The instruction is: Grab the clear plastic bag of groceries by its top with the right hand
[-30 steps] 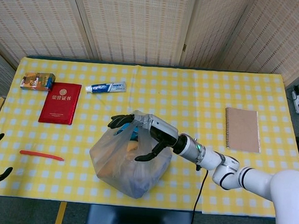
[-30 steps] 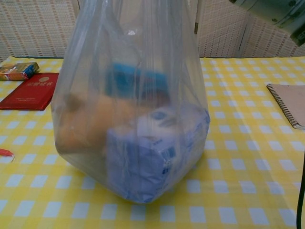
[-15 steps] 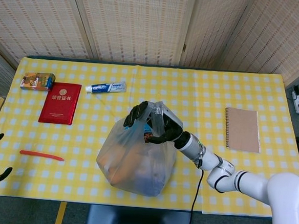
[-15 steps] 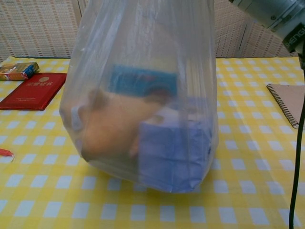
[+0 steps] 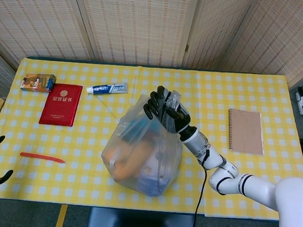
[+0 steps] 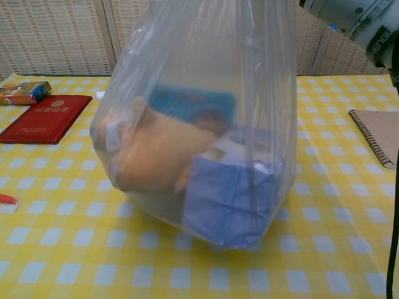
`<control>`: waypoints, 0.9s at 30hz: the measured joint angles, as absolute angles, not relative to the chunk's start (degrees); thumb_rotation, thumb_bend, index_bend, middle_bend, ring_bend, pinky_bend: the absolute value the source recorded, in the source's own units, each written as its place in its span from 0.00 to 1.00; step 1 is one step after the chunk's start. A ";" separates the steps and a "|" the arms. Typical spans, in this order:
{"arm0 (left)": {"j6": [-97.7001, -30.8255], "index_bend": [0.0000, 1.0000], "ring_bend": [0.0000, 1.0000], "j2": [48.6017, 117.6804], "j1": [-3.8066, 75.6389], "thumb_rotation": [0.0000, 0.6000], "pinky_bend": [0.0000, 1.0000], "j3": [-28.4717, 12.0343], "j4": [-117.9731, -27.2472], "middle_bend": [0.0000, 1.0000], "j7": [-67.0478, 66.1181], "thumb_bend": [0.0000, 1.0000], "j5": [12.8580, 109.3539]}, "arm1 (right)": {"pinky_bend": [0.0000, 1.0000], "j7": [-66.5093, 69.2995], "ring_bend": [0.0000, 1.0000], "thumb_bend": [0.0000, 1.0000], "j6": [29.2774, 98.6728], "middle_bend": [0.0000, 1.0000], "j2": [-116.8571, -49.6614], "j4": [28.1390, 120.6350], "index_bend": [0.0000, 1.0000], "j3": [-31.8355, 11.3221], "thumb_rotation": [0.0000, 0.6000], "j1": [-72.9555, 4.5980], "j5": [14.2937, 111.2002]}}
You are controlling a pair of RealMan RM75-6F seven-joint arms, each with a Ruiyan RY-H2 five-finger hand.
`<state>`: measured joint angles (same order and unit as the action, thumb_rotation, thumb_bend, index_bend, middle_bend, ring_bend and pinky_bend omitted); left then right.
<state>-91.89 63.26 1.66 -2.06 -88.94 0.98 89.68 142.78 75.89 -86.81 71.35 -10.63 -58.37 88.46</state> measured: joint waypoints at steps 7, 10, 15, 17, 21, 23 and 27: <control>-92.15 0.01 0.06 63.18 1.53 1.00 0.04 -1.99 -89.03 0.08 1.12 0.23 89.92 | 0.77 143.47 0.83 0.47 73.12 0.67 -86.34 71.76 0.58 -11.51 1.00 -57.50 87.91; -92.37 0.01 0.06 63.13 1.47 1.00 0.04 -1.93 -89.04 0.08 1.22 0.23 90.17 | 0.83 142.24 0.89 0.55 71.61 0.70 -85.91 72.80 0.59 -11.96 1.00 -57.17 87.03; -92.66 0.01 0.06 63.11 1.34 1.00 0.04 -1.87 -89.07 0.08 1.34 0.23 90.40 | 0.91 141.29 0.96 0.58 69.14 0.75 -84.62 75.11 0.65 -12.94 1.00 -56.58 86.23; -92.66 0.01 0.06 63.09 1.34 1.00 0.04 -1.87 -89.09 0.07 1.34 0.23 90.42 | 0.92 141.19 0.97 0.58 68.38 0.77 -84.27 75.57 0.65 -13.15 1.00 -56.53 86.20; -92.87 0.02 0.06 63.10 1.27 1.00 0.04 -1.83 -89.12 0.08 1.35 0.23 90.62 | 0.95 140.33 1.00 0.58 65.96 0.79 -83.32 77.17 0.65 -13.50 1.00 -56.62 85.98; -92.93 0.02 0.06 63.09 1.25 1.00 0.04 -1.81 -89.13 0.08 1.40 0.23 90.70 | 0.96 139.32 1.00 0.58 64.85 0.79 -82.87 78.13 0.65 -13.73 1.00 -56.67 85.63; -93.00 0.02 0.06 63.06 1.22 1.00 0.04 -1.82 -89.10 0.07 1.52 0.23 90.76 | 0.96 135.77 0.99 0.58 62.88 0.79 -81.57 81.12 0.65 -14.62 1.00 -56.73 84.72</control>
